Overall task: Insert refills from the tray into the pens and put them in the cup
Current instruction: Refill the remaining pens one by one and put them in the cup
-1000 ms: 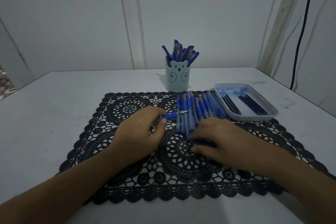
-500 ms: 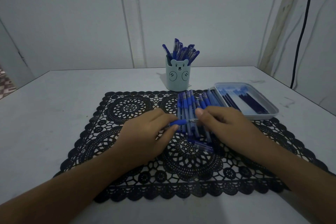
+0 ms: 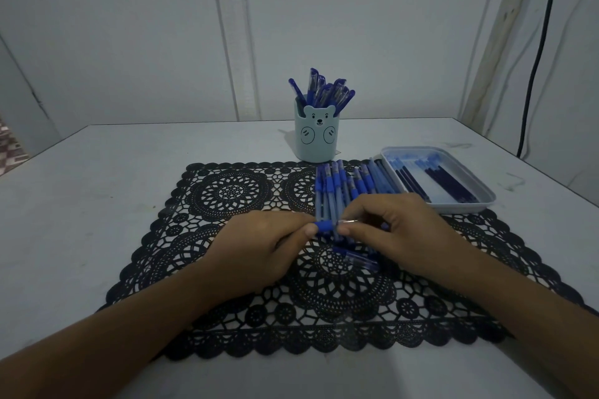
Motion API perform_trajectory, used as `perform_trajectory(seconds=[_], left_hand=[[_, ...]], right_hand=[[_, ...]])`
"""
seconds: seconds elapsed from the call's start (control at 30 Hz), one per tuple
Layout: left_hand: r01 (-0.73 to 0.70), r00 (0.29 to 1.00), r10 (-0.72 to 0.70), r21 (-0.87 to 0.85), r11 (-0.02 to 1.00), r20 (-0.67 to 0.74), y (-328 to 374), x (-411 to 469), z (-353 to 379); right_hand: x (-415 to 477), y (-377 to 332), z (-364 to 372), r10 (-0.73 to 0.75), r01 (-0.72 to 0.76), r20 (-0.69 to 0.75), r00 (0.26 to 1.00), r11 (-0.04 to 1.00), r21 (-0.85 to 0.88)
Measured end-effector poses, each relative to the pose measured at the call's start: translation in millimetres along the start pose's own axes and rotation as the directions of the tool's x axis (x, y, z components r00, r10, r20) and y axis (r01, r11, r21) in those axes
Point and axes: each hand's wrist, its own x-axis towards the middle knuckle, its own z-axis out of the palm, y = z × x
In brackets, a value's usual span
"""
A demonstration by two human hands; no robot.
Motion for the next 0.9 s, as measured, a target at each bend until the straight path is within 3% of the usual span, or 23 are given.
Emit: perform_trajectory(seconds=[0.17,0.3,0.43,0.6,0.8,0.9], left_hand=[[-0.029,0.999,0.031,0.051,0.998,-0.026,2.4,0.8,0.1],[-0.078,0.996,0.081,0.101,0.992,-0.025,4.4,0.4,-0.3],[-0.009,0.999,0.012,0.079,0.997,-0.044,2.1,0.9,1.3],[0.01,1.0,-0.008,0.083,0.996,-0.021,1.2,0.2,2.1],[0.012,1.0,-0.011,0.066,0.998,-0.014,1.1,-0.1,2.1],[0.021,1.0,-0.02,0.067,0.998,-0.005,1.7,-0.5,1.5]], right_hand=[[0.6,-2.5,0.6,0.044,-0.043,-0.042,0.998,0.999,0.019],[0.2,-0.5,0.4,0.073,-0.073,0.009,0.997,0.997,-0.033],[-0.1,-1.0,0.9,0.099,-0.1,0.047,0.994,0.995,0.011],[-1.0,-1.3,3.1,0.087,-0.084,0.048,0.995,0.995,-0.057],[-0.8,-2.3,2.6,0.153,-0.156,0.038,0.987,0.984,0.089],[0.1,-1.4,1.3,0.15,-0.152,0.041,0.988,0.986,0.067]])
